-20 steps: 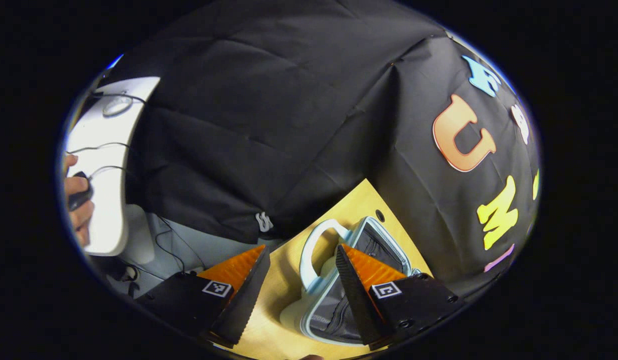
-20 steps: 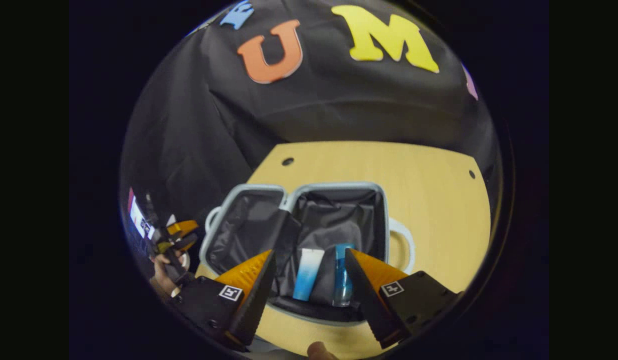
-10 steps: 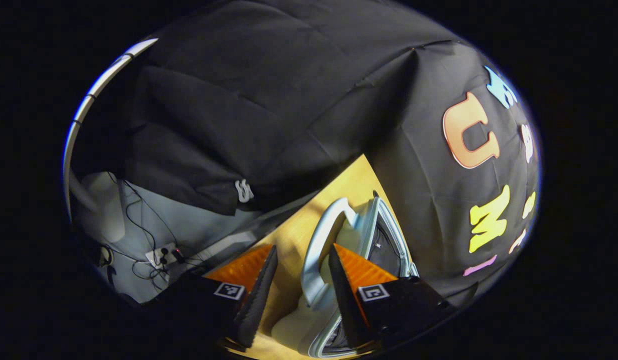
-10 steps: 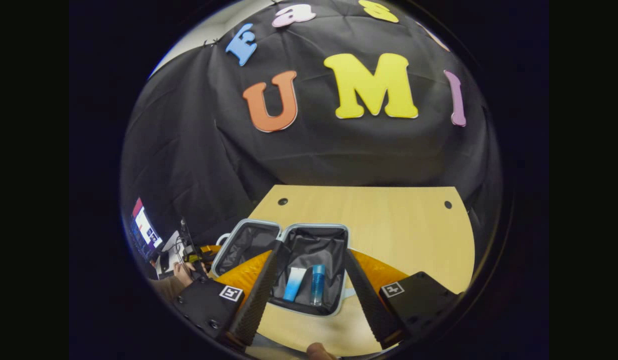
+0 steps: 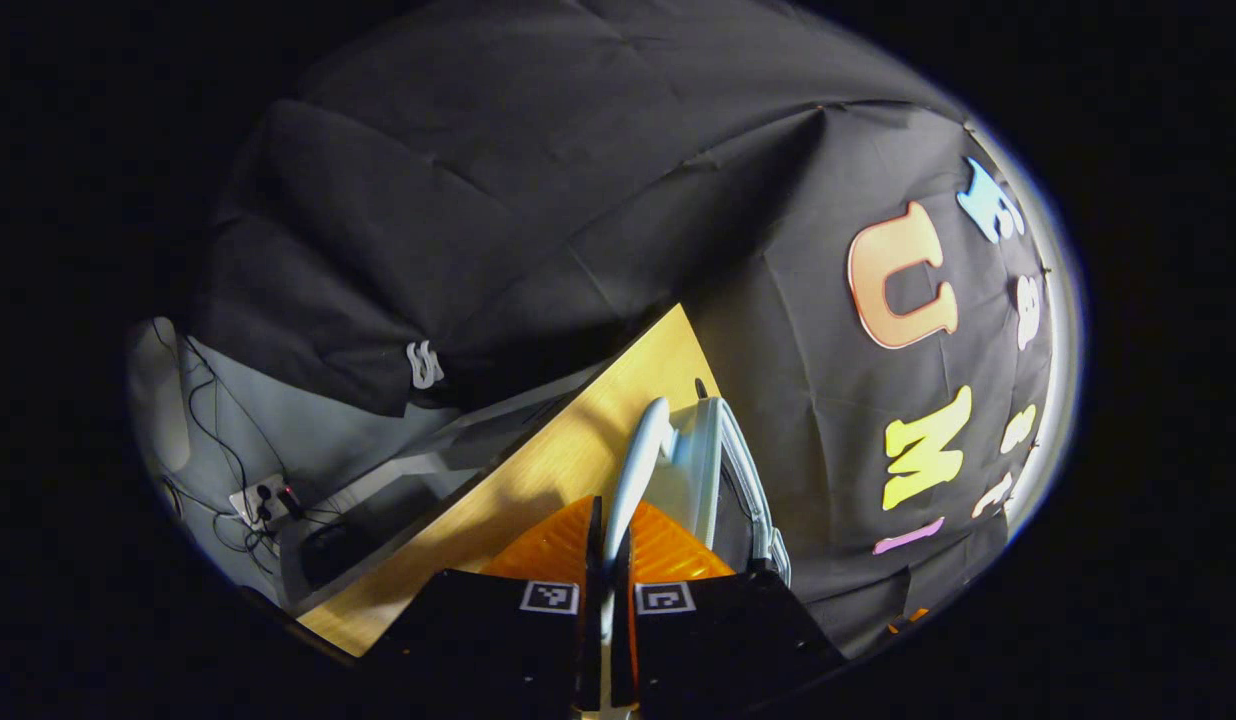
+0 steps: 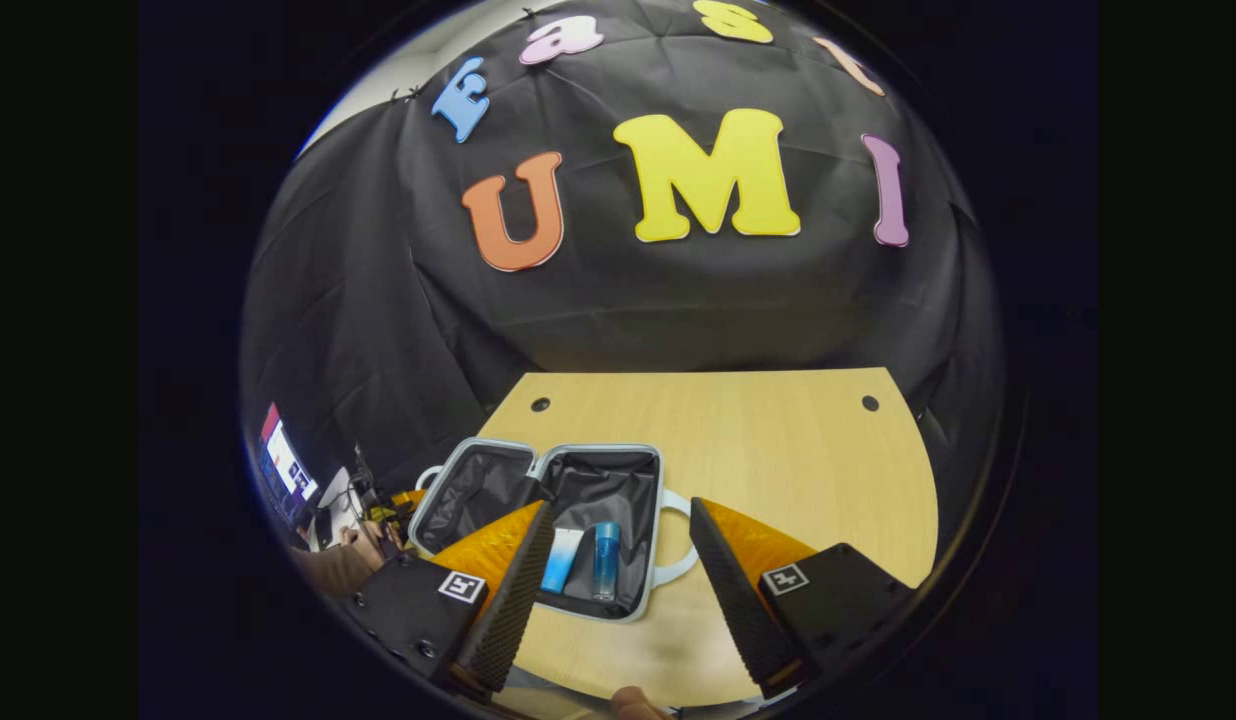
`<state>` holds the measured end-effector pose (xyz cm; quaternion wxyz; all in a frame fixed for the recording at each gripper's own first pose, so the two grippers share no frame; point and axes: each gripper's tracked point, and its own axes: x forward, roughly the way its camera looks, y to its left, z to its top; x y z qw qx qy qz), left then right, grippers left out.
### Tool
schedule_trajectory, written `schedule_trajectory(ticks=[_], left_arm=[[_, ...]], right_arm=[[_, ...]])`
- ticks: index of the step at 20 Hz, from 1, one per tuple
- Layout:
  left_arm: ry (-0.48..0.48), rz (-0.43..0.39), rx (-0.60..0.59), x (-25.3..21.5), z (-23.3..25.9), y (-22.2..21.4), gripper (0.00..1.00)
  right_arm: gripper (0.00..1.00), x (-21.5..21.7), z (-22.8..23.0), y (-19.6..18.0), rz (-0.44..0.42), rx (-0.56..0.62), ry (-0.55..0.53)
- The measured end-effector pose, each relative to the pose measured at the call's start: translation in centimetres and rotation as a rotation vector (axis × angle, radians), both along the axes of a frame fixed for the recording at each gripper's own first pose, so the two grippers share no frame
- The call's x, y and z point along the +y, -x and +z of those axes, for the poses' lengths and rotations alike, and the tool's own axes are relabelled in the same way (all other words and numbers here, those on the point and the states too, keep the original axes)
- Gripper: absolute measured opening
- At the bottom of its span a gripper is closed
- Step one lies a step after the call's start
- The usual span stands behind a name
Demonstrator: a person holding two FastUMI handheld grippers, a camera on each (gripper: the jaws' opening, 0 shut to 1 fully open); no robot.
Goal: First open the suitcase, pack the skin care products into it, and then close the suitcase.
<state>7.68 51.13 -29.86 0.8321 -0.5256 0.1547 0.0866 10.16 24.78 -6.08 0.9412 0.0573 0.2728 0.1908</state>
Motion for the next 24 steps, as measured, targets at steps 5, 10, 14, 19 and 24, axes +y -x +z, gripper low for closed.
schedule_trajectory(ticks=[5, 10, 14, 19, 24], left_arm=[[-0.121, 0.006, -0.102, -1.1, 8.9, 0.2, 0.03], [-0.252, -0.002, -0.195, -4.8, 17.6, 0.0, 0.03], [-0.333, -0.06, -0.241, -9.9, 23.2, -0.9, 0.03], [-0.397, -0.114, -0.267, -16.5, 26.6, -2.7, 0.03], [-0.509, -0.129, -0.242, -23.3, 27.5, -3.5, 0.03]], right_arm=[[0.82, -0.5, 1.4, 0.3, 0.012, -0.011, -0.032], [0.78, -1.9, 4.1, 0.3, 0.027, -0.062, -0.077], [0.77, -4.8, 5.5, 0.1, 0.012, -0.132, -0.069], [0.81, -9.5, 6.0, 0.4, -0.027, -0.142, -0.104], [0.81, -16.3, 7.8, -0.1, -0.138, -0.279, -0.034]])
